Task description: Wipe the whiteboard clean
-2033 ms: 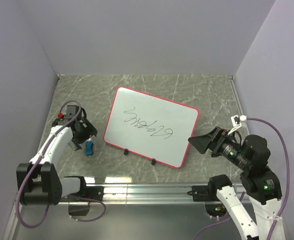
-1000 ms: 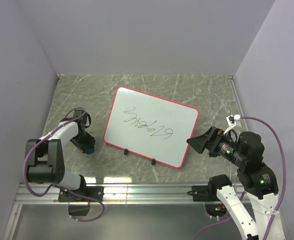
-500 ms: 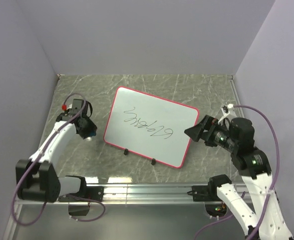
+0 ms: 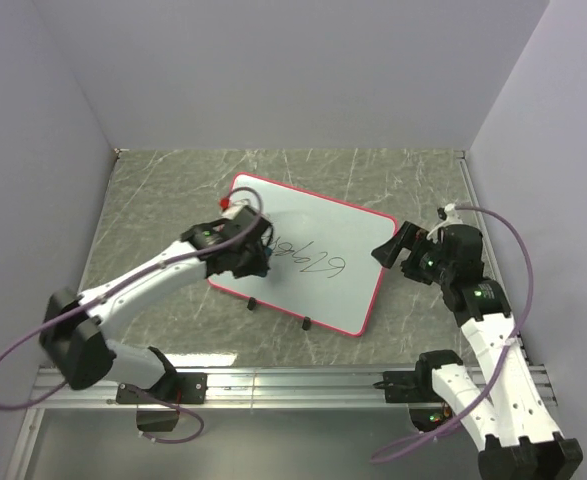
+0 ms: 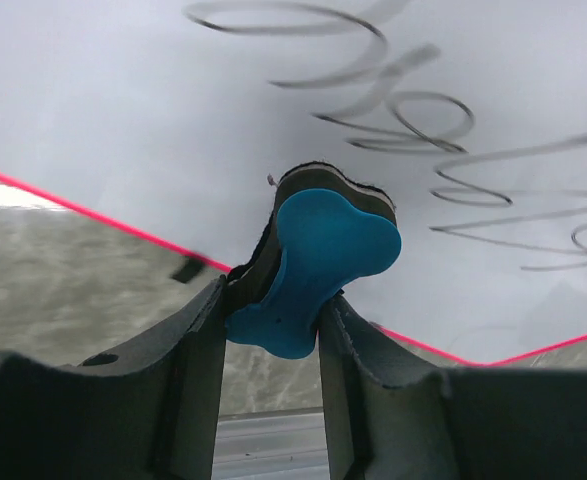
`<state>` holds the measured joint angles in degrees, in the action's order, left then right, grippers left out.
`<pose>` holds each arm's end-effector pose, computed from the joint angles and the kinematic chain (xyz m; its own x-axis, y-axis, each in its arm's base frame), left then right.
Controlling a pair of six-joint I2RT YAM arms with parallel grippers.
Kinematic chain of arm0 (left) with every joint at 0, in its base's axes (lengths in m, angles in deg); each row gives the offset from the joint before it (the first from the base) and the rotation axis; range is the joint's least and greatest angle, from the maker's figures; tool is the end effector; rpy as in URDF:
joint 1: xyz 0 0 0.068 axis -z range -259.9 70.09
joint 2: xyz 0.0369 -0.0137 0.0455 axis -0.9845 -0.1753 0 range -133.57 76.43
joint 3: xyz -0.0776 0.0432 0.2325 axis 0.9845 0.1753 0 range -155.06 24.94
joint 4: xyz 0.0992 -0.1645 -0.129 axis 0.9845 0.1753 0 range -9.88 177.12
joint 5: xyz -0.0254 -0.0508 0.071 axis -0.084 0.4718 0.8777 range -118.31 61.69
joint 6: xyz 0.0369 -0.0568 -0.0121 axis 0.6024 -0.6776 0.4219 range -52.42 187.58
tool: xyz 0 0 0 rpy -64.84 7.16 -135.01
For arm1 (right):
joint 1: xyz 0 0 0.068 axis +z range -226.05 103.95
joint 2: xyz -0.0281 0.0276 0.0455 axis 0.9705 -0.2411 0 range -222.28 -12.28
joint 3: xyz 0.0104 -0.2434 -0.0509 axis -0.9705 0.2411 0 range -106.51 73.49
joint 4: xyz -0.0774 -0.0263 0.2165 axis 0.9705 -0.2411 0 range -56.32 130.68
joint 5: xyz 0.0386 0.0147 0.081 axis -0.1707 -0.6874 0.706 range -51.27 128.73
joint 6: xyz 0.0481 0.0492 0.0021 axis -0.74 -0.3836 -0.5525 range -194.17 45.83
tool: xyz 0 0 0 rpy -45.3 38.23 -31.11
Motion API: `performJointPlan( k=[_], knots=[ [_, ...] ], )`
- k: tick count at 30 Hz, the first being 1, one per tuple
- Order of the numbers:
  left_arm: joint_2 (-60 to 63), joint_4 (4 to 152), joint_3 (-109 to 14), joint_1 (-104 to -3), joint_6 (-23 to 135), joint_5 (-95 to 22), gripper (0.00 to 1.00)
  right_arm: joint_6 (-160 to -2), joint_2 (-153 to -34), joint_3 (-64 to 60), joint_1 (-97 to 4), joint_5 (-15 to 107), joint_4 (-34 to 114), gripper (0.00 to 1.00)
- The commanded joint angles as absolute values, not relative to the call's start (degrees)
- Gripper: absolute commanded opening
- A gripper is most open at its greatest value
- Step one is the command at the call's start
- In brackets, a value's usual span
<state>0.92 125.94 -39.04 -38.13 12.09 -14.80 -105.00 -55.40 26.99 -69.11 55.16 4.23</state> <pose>0.1947 -0.1565 0.2535 -0.8120 -0.3490 -0.4678 -0.2037 0.9206 -0.3331 0.1578 0.0350 0.2799 -0.6449 0.4167 -0.6406 -0.0240 0.8268 0.5620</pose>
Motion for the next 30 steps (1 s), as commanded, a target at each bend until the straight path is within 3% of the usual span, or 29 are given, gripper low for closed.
performJointPlan(
  k=[1, 8, 17, 22, 26, 30],
  knots=[
    [-4.85, 126.43, -45.53, -32.02, 10.27, -11.97, 0.0, -105.02, -56.14, 34.27, -71.65, 61.73, 19.08, 0.99],
    [-14.62, 127.58, -56.96, -28.49, 11.77, -11.61, 0.0, -114.24, -52.28, 54.83, -77.44, 76.51, 48.13, 0.98],
    [-17.97, 126.7, -59.52, -27.44, 13.79, -10.12, 0.0, -123.29, -56.66, 64.78, -79.3, 86.54, 73.01, 0.94],
    [-19.37, 123.1, -57.42, -25.5, 14.75, -8.81, 0.0, -123.22, -58.51, 65.67, -79.3, 86.72, 76.98, 0.79],
    [-20.78, 119.68, -56.53, -23.49, 14.23, -6.96, 0.0, -122.78, -61.41, 65.76, -79.3, 87.42, 79.26, 0.59],
    [-23.41, 115.81, -57.14, -21.29, 13.09, -6.34, 0.0, -121.9, -65.1, 65.75, -79.3, 89.09, 81.37, 0.46]
  ],
)
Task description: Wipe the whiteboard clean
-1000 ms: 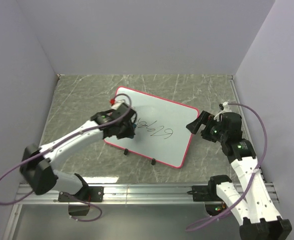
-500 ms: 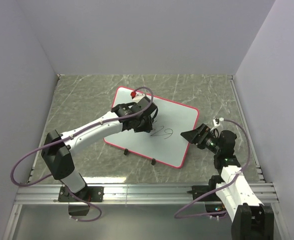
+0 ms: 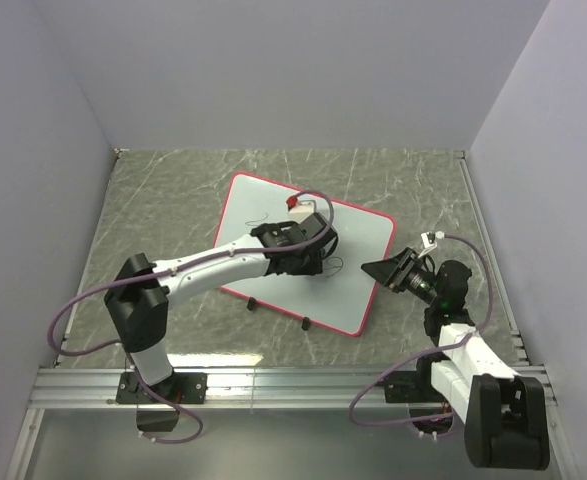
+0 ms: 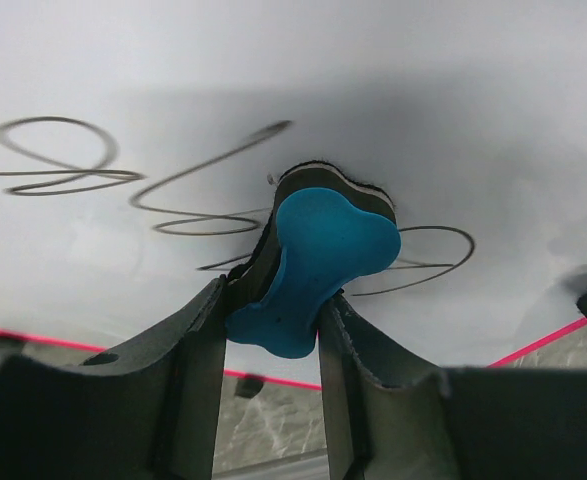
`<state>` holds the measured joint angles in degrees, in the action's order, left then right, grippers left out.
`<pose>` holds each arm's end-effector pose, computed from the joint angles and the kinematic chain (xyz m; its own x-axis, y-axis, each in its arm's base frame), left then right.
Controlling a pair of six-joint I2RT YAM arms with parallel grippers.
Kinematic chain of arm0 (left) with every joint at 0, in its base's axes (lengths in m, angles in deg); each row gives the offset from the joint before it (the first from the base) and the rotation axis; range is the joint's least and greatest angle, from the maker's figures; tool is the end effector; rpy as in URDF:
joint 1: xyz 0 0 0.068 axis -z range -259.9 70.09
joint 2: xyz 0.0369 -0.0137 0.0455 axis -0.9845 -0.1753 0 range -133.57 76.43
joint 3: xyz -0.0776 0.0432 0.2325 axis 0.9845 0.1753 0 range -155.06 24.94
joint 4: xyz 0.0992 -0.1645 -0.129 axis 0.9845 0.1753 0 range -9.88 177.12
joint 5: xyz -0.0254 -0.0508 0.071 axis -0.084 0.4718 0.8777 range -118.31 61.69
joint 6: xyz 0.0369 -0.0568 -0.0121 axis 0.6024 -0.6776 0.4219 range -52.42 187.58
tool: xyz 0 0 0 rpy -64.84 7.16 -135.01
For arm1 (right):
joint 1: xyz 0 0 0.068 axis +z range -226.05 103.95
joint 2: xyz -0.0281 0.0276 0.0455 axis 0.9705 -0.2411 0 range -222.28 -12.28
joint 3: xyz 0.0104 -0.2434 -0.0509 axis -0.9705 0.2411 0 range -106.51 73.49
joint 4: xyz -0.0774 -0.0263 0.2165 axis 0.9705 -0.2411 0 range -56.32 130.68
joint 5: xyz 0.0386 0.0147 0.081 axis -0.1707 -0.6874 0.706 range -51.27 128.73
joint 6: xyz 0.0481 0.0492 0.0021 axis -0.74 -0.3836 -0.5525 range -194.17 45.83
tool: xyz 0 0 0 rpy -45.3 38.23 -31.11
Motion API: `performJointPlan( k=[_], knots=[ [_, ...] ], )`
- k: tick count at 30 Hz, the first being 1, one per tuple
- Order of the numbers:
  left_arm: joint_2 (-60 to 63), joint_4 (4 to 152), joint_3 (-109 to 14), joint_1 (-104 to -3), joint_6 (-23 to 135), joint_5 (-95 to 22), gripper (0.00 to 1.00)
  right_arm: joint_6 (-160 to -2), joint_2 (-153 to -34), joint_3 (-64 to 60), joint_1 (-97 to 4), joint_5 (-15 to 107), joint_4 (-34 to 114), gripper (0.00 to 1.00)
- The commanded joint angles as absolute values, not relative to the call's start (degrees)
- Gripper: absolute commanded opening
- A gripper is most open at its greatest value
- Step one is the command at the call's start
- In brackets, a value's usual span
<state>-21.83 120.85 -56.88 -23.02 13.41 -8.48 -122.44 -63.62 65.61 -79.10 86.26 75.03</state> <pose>0.2036 -0.2775 0.2414 -0.8260 -0.1296 -0.5485 0.0302 0.9616 -0.2727 0.1783 0.0316 0.1798 -0.6210 0.5378 -0.5702 -0.3423 0.4683 0.8146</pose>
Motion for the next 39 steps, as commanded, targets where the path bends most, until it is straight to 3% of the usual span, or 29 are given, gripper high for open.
performJointPlan(
  k=[1, 9, 14, 21, 30, 39],
  knots=[
    [-25.07, 115.45, -58.19, -20.76, 12.83, -6.34, 0.0, -121.55, -65.45, 65.76, -79.3, 89.09, 81.46, 0.43],
    [-32.46, 108.87, -60.13, -16.36, 11.86, -8.53, 0.0, -117.68, -65.38, 64.88, -79.3, 87.78, 76.81, 0.0],
    [-36.5, 105.43, -62.32, -13.82, 11.33, -10.91, 0.0, -117.15, -63.79, 64.88, -79.21, 87.69, 74.17, 0.0],
    [-36.78, 114.56, -66.02, -14.95, 10.45, -7.14, 0.0, -115.67, -61.07, 63.03, -79.21, 87.6, 67.94, 0.0],
    [-33.53, 122.39, -60.58, -29.27, 13.69, -4.5, 0.0, -112.5, -57.99, 60.66, -79.21, 88.48, 59.41, 0.0],
    [-25.79, 114.57, -45.63, -43.34, 21.25, -5.9, 0.0, -111.09, -59.83, 58.02, -79.3, 89.18, 57.55, 0.0]
  ],
)
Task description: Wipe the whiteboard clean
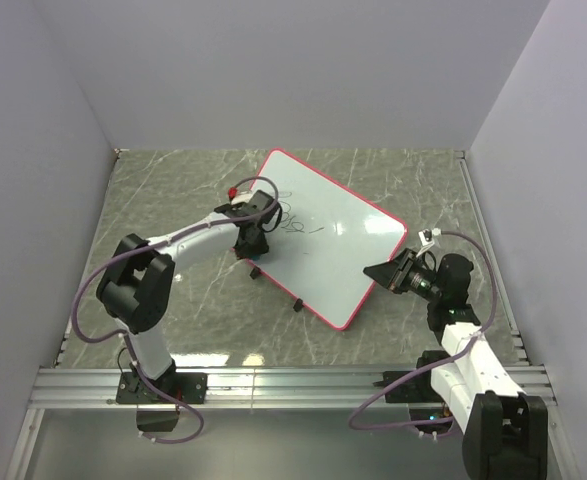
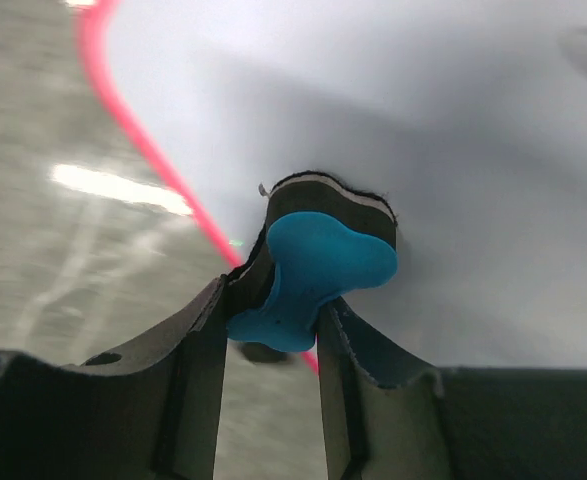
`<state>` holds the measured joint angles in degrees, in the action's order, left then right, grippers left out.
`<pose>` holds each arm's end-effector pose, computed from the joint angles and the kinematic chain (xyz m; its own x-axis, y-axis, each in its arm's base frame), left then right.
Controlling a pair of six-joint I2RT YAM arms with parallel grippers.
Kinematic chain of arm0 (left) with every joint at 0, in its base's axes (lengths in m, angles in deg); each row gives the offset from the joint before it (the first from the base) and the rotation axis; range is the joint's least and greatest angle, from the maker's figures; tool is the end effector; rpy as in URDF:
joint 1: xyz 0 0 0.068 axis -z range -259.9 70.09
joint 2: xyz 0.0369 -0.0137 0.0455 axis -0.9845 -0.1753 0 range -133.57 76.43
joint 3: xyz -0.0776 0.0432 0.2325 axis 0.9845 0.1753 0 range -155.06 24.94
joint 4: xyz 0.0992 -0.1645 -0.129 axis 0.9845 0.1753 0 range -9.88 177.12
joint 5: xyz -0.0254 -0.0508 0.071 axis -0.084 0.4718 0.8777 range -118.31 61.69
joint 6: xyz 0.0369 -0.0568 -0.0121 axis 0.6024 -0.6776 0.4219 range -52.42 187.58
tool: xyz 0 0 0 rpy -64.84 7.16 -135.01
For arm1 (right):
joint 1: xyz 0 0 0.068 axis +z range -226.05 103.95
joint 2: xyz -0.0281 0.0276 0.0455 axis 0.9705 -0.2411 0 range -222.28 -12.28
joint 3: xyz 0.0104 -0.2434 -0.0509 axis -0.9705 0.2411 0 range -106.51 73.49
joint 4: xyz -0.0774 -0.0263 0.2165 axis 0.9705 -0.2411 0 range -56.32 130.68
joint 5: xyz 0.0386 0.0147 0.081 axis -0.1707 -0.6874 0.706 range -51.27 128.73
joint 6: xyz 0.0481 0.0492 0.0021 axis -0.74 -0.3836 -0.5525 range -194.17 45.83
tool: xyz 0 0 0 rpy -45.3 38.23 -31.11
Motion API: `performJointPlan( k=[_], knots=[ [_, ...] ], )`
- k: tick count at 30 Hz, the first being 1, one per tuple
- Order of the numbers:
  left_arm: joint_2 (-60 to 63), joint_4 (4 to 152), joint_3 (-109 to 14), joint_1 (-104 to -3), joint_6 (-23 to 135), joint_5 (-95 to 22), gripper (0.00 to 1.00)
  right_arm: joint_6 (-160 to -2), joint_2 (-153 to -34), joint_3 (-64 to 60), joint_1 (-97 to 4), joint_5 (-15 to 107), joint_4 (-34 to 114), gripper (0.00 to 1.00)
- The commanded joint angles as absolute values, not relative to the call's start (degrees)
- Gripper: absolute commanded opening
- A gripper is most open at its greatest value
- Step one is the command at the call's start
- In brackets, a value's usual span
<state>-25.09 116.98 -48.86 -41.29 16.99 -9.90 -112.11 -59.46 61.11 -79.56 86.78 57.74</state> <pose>0.2753 -0.1973 0.1876 -0.8236 -0.2804 -0.4930 -0.2366 0.9599 -0.1505 0.1744 0.0307 0.1829 -0.6492 0.4517 -0.6119 -0.3384 0.5489 0.7643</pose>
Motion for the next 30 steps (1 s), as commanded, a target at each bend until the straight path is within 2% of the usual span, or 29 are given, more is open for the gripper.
performJointPlan(
  k=[1, 6, 16, 20, 25, 30],
  knots=[
    [-25.88, 114.4, -45.89, -43.26, 21.96, -6.08, 0.0, -111.17, -59.92, 57.93, -79.22, 89.18, 57.64, 0.0],
    [-25.88, 110.09, -47.82, -38.0, 24.78, -8.97, 0.0, -111.61, -60.62, 58.02, -79.21, 89.71, 58.79, 0.0],
    [-29.83, 98.34, -56.7, -26.03, 20.47, -21.1, 0.0, -112.67, -62.73, 57.93, -79.22, 91.11, 60.98, 0.0],
    [-31.85, 96.73, -58.2, -25.85, 20.55, -25.5, 0.0, -112.84, -62.82, 57.93, -79.13, 91.2, 61.33, 0.0],
    [-32.38, 100.32, -57.95, -27.69, 20.91, -23.22, 0.0, -113.02, -63.35, 57.67, -79.13, 91.73, 61.6, 0.0],
    [-30.01, 103.05, -54.68, -36.74, 22.92, -20.07, 0.0, -113.2, -63.17, 57.67, -78.69, 91.82, 61.69, 0.0]
  ],
)
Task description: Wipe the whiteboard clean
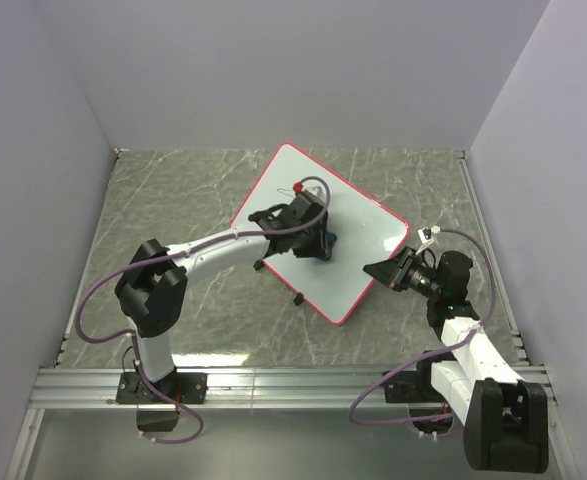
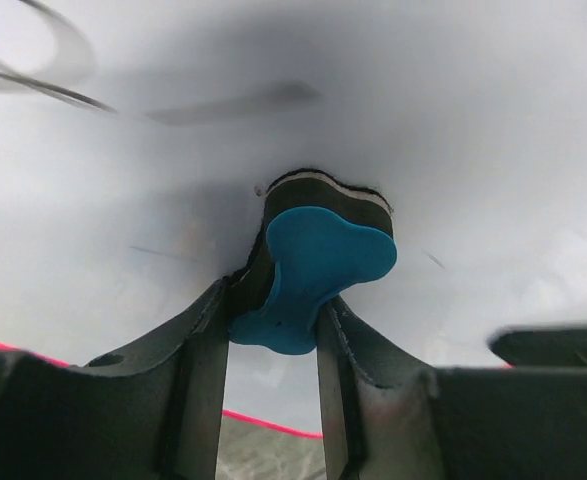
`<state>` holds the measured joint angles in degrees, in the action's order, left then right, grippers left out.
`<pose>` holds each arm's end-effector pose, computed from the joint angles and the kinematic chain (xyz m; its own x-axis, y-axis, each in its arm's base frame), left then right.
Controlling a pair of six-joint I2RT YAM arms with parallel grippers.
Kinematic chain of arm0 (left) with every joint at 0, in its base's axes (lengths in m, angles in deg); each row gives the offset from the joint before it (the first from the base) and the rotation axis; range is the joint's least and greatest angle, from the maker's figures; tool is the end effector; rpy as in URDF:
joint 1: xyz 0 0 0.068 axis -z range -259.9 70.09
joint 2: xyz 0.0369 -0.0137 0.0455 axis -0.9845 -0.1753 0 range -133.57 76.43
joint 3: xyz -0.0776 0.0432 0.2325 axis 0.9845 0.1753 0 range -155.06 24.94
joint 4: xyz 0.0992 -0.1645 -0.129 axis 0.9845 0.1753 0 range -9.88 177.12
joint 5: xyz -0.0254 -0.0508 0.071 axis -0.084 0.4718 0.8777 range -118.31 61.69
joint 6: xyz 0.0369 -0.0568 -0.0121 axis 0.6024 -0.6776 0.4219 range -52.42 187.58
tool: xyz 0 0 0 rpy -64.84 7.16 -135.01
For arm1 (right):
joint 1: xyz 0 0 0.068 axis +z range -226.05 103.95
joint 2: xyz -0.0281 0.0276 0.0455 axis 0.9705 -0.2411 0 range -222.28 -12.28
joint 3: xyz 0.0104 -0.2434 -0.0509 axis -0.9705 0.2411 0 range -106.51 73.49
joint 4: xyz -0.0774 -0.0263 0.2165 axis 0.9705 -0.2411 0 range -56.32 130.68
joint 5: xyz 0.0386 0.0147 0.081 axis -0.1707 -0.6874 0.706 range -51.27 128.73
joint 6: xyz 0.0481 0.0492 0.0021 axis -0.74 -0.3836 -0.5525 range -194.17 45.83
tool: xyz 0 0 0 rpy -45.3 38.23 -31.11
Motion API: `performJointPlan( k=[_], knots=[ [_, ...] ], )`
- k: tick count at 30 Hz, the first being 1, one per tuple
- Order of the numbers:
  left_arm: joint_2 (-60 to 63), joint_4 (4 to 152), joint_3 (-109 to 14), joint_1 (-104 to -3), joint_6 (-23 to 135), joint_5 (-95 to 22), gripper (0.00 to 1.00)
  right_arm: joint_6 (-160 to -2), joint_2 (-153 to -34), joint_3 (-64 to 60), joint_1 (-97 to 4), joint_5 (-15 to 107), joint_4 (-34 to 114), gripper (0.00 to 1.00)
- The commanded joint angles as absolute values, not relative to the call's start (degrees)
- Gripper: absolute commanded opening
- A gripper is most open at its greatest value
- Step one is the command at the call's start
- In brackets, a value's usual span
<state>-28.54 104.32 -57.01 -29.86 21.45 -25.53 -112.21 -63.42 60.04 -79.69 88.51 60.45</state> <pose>0.2518 -0.2963 0.2216 -0.8633 -0.0908 -0.4964 0.1761 0.8677 -0.4649 0.1818 0.0310 0.1834 -0.6632 0.4410 -0.6047 -0.3496 0.5318 0.7713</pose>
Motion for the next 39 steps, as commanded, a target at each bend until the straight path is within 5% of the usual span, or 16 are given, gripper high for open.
performJointPlan(
  k=[1, 7, 22, 29, 39],
  knots=[
    [-29.83, 104.1, -55.03, -37.97, 24.32, -19.01, 0.0, -113.2, -63.17, 57.67, -78.69, 91.82, 61.6, 0.0],
    [-30.71, 108.42, -59.07, -42.29, 30.12, -16.7, 0.0, -112.67, -63.08, 57.67, -78.51, 91.55, 60.98, 0.0],
    [-44.93, 113.41, -82.62, -25.76, 33.57, -26.99, 0.0, -112.4, -62.91, 57.58, -78.51, 91.2, 60.46, 0.0],
    [-48.37, 121.23, -89.75, -32.6, 33.48, -23.31, 0.0, -112.23, -63.08, 57.49, -78.42, 91.2, 60.37, 0.0],
    [-51.19, 131.35, -83.86, -47.82, 33.65, -18.38, 0.0, -112.14, -63.08, 57.14, -78.33, 91.2, 59.93, 0.0]
  ],
)
